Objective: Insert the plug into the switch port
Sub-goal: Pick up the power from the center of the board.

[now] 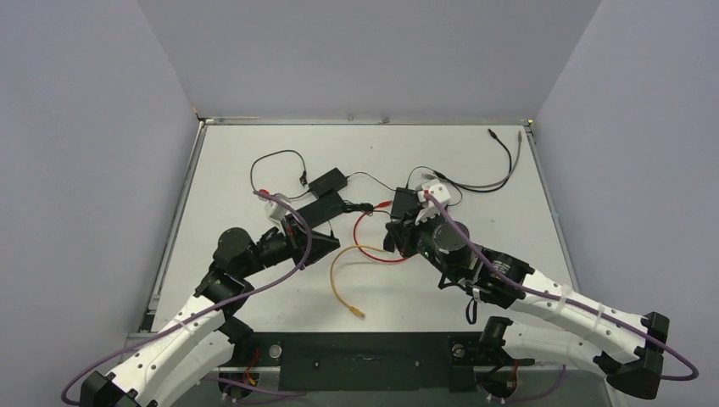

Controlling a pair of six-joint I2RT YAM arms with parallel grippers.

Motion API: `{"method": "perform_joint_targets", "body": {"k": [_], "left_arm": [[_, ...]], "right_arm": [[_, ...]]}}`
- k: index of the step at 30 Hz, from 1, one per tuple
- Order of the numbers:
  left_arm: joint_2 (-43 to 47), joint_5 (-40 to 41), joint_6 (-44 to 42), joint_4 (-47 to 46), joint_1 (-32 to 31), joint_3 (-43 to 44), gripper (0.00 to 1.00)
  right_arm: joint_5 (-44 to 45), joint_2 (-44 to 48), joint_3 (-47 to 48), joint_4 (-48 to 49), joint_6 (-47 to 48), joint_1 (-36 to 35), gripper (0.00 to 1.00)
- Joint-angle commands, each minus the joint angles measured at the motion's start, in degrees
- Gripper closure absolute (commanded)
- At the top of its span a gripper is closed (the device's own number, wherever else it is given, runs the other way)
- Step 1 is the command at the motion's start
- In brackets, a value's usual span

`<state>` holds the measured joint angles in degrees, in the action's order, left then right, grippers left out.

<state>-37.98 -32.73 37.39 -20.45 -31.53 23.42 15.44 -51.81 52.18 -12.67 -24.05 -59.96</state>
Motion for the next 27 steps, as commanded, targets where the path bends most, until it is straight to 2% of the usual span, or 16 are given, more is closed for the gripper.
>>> {"method": "perform_joint_targets", "body": {"k": [1,7,11,15,17,22,23,24,25,26,27], "left_arm": [[-3.1,-3.3,1.0,11.6,-0.2,4.1,1.00],[-11.1,-6.9,1.3,17.3,-0.3,5.5,1.00],[-15.0,-7.9,0.3,20.2,-0.4,5.7,1.00],[-15.0,-7.7,0.0,24.1,-0.7,5.5,1.00],[-14.6,-7.4,-0.2,25.5,-0.8,5.3,1.00],[-14.7,-7.5,0.1,27.3,-0.8,4.7,1.00],[-14.5,-7.6,0.3,26.7,-0.9,4.5,1.00],[-14.4,-7.6,0.7,26.0,-0.9,3.8,1.00],[-14.7,-7.5,0.9,25.1,-0.9,3.5,1.00],[-14.8,-7.7,0.9,25.4,-0.9,3.5,1.00],[-15.4,-8.1,0.7,26.4,-0.9,3.7,1.00]], "right_arm": [[6.6,2.8,-9.5,-3.0,-4.8,0.3,1.00],[7.5,4.5,-20.3,-1.4,-13.2,-0.2,1.00],[7.5,4.1,-23.9,-0.7,-15.9,-0.5,1.00],[8.0,2.7,-25.2,-2.2,-17.0,-0.6,0.98],[8.2,2.6,-25.9,-2.6,-17.6,-0.5,0.91],[10.4,4.4,-25.8,-2.4,-16.8,-0.5,0.61],[10.8,4.9,-25.3,-2.6,-15.9,-0.4,0.59],[11.0,6.0,-23.6,-3.5,-14.4,-0.4,0.50],[11.3,6.7,-22.8,-4.2,-13.3,-0.6,0.31],[12.5,8.4,-22.3,-4.1,-11.0,-1.0,0.26],[14.7,10.4,-22.9,-3.0,-10.0,-1.1,0.16]]}}
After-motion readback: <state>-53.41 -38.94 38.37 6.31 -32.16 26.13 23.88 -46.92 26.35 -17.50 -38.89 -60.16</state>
